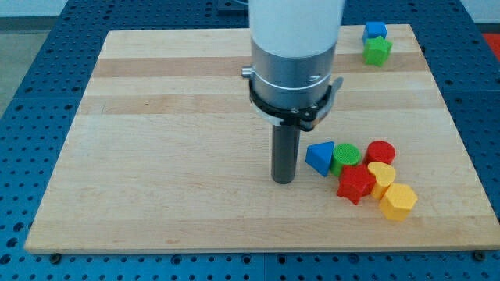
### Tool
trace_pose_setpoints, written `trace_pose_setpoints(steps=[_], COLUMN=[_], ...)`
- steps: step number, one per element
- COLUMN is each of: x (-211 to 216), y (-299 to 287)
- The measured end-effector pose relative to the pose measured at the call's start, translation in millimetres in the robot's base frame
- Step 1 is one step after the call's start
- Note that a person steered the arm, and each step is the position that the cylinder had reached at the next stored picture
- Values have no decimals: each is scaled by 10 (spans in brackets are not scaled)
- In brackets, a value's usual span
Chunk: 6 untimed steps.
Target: Slide the triangle below the green star
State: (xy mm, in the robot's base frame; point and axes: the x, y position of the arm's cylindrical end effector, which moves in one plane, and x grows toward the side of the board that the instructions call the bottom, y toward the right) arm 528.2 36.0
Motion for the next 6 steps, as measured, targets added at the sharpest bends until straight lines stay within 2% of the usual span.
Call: trace_pose_setpoints(steps=[2,6], x=[0,-403], y=[310,483])
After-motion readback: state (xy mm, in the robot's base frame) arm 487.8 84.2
